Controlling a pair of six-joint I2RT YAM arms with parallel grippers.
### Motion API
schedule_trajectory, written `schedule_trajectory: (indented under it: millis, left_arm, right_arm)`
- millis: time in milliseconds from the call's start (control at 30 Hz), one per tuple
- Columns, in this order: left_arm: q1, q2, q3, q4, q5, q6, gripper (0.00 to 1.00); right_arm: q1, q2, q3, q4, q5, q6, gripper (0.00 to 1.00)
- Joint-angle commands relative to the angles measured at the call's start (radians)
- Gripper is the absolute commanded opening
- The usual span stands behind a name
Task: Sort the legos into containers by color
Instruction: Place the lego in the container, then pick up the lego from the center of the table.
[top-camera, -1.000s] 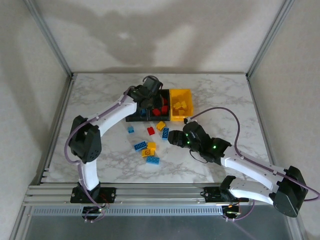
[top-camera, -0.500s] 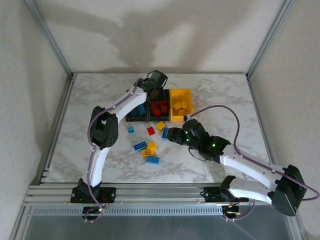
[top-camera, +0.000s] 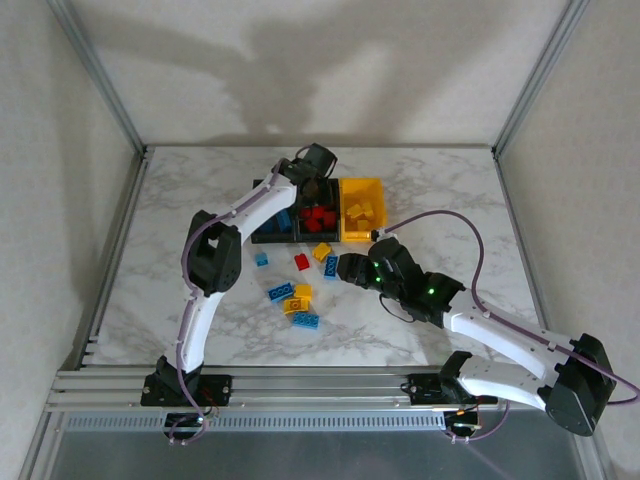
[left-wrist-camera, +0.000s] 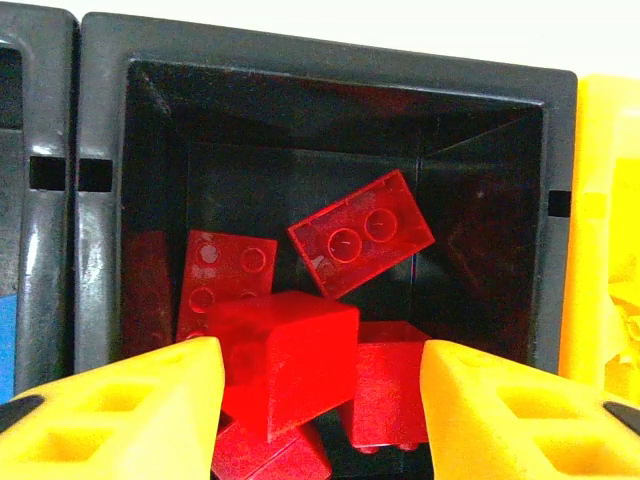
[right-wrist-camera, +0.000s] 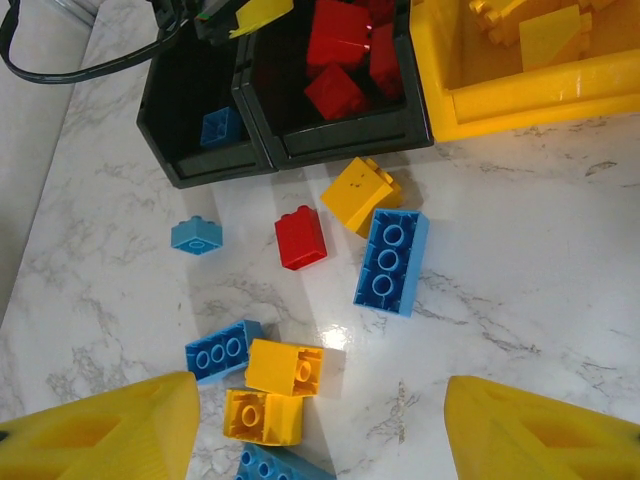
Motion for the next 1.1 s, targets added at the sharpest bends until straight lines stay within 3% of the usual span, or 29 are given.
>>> schedule_trajectory:
  millis: [0, 167, 500, 733, 1067]
  left_arm:
    - [0.004, -0.117, -0.015, -0.021, -0.008, 0.011, 0.54]
    - [-0.006, -0.274, -0.163, 0.049, 0.026, 0.010, 0.54]
    - [-0.004, -0.709, -0.682, 0.210, 0.092, -0.016, 0.57]
    - [0.033, -0.987, -1.023, 0.295, 0.264, -0.043, 0.58]
    - [0.071, -1.259, -1.237, 0.290, 0.374, -0.084, 0.60]
  right_arm:
    - [-0.006, -0.004, 0.040, -0.041, 0.033, 0.016, 0.66]
    - [-0.006, 0.017, 0.069, -0.075, 0.047, 0.013, 0.65]
    - [-0.006, 0.143, 0.125, -0.109, 0.041, 0.038, 0.61]
    - [-0.004, 0.333, 0.212, -0.146, 0.035, 0.060, 0.62]
    - [-0.004, 0.618, 0.365, -0.187, 0.044, 0.073, 0.62]
